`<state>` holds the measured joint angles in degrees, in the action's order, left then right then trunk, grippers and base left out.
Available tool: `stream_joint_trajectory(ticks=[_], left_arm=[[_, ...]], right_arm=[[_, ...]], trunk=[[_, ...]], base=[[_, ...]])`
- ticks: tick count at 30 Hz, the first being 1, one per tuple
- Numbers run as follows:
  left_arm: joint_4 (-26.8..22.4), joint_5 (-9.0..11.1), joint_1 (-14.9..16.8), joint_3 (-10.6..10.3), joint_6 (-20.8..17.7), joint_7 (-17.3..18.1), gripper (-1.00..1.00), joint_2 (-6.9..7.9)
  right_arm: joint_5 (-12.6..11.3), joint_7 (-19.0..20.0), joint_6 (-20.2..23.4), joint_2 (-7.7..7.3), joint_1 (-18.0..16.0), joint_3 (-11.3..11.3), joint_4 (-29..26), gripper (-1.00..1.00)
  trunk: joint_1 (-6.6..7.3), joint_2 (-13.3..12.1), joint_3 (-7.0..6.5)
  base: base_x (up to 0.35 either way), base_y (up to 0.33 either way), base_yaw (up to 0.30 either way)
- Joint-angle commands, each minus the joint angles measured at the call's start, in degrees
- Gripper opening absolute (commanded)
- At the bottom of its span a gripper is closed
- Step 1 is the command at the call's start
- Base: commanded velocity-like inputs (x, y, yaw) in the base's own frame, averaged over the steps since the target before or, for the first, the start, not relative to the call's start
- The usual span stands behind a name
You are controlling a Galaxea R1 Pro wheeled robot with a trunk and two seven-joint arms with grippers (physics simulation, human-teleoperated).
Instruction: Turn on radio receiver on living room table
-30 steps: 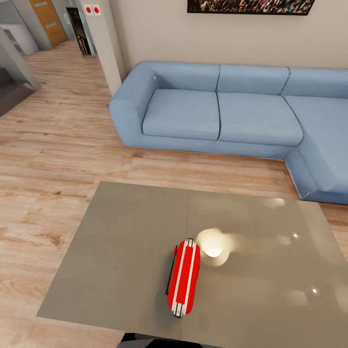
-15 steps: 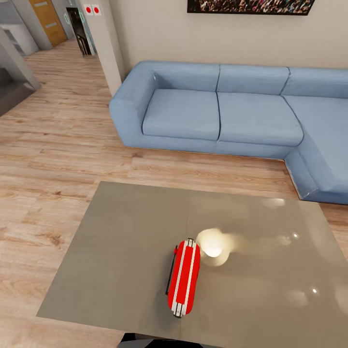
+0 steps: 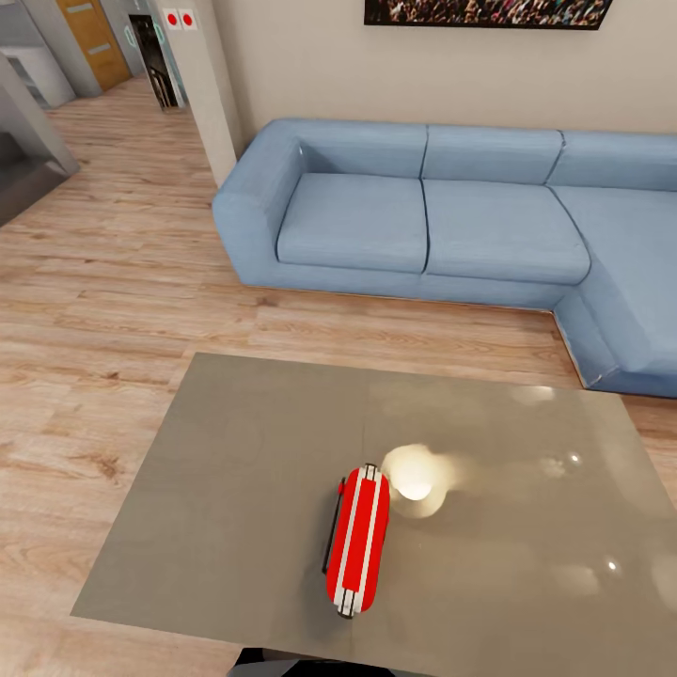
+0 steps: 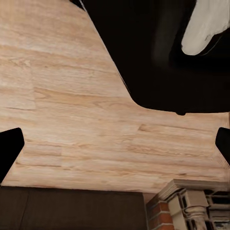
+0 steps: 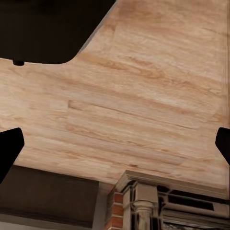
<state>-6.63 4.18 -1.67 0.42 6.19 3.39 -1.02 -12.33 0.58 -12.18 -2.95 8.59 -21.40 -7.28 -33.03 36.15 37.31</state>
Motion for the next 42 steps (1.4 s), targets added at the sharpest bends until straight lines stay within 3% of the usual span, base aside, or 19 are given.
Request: stream_joint_trajectory(ticks=[1,3,5,6,7,8,12,15,18,23,26,28,29,36,42], left_arm=[[-0.8,0.0,0.0,0.0,6.3,4.4,1.00,0.15],[-2.5,0.0,0.0,0.0,6.7,4.7,1.00,0.31],[-6.0,0.0,0.0,-0.1,6.9,4.9,1.00,0.42],[-7.0,0.0,0.0,-0.1,6.8,4.9,1.00,0.43],[-10.0,0.0,0.0,-0.3,6.4,5.0,1.00,0.46],[-11.1,0.1,0.0,-0.3,6.0,5.0,1.00,0.45],[-22.3,0.0,0.0,-0.3,-2.9,7.4,1.00,0.41],[-29.6,0.1,0.0,-0.3,-9.2,11.8,1.00,0.40],[-35.4,0.1,0.0,-0.3,-14.6,16.0,1.00,0.40],[-45.4,0.3,0.0,-0.2,-21.4,20.7,1.00,0.40],[-50.2,0.3,0.0,-0.3,-24.7,21.4,1.00,0.35],[-54.1,0.4,0.0,-0.3,-27.8,21.6,1.00,0.29],[-58.5,0.4,0.0,-0.3,-31.1,21.7,1.00,0.20],[-71.5,0.5,0.0,-1.2,-41.2,21.9,1.00,-0.08],[-76.9,0.6,0.0,-2.7,-45.1,21.9,1.00,-0.12]], right_arm=[[-0.2,0.0,1.0,-3.55,0.2,0.0,-22.7,1.00],[-0.4,0.0,4.1,-5.22,0.5,0.0,-29.3,1.00],[-0.6,0.0,11.2,-7.57,0.8,0.1,-39.5,1.00],[-0.6,-0.1,13.1,-8.15,0.9,0.1,-42.0,1.00],[-0.7,-0.2,18.2,-9.80,1.4,0.1,-49.3,1.00],[-0.8,-0.3,19.6,-10.30,1.7,0.2,-51.7,1.00],[-4.2,-1.2,28.2,-14.42,3.7,0.4,-68.4,1.00],[-6.6,-2.4,31.6,-16.97,4.0,0.6,-74.3,1.00],[-8.6,-3.7,33.7,-18.41,4.2,0.6,-78.5,1.00],[-10.1,-5.3,36.7,-19.55,4.2,1.8,-81.9,1.00],[-10.2,-5.6,37.5,-19.70,4.2,2.3,-82.3,1.00],[-10.3,-5.6,37.8,-19.76,4.2,2.5,-82.5,1.00],[-10.3,-5.7,38.0,-19.78,4.1,2.7,-82.6,1.00],[-10.4,-5.8,39.6,-19.81,2.4,3.9,-82.6,1.00],[-10.4,-5.8,42.8,-19.81,-1.4,4.2,-82.7,1.00]], trunk=[[0.00,0.0,0.00],[0.00,0.0,0.00],[0.00,0.0,0.00],[0.00,0.0,0.00],[0.00,0.0,0.00],[0.00,0.0,0.00],[0.00,0.0,0.00],[0.00,0.0,0.00],[0.00,0.0,0.00],[0.00,0.0,0.00],[0.00,0.0,0.00],[0.00,0.0,0.00],[0.00,0.0,0.00],[0.00,0.0,0.00],[0.00,0.0,0.00]], base=[[0.000,0.000,0.000],[0.000,0.000,0.000],[0.000,0.000,0.000],[0.000,0.000,0.000],[0.000,0.000,0.000],[0.000,0.000,0.000],[0.000,0.000,0.000],[0.000,0.000,0.000],[0.000,0.000,0.000],[0.000,0.000,0.000],[0.000,0.000,0.000],[0.000,0.000,0.000],[0.000,0.000,0.000],[0.000,0.000,0.000],[0.000,0.000,0.000]])
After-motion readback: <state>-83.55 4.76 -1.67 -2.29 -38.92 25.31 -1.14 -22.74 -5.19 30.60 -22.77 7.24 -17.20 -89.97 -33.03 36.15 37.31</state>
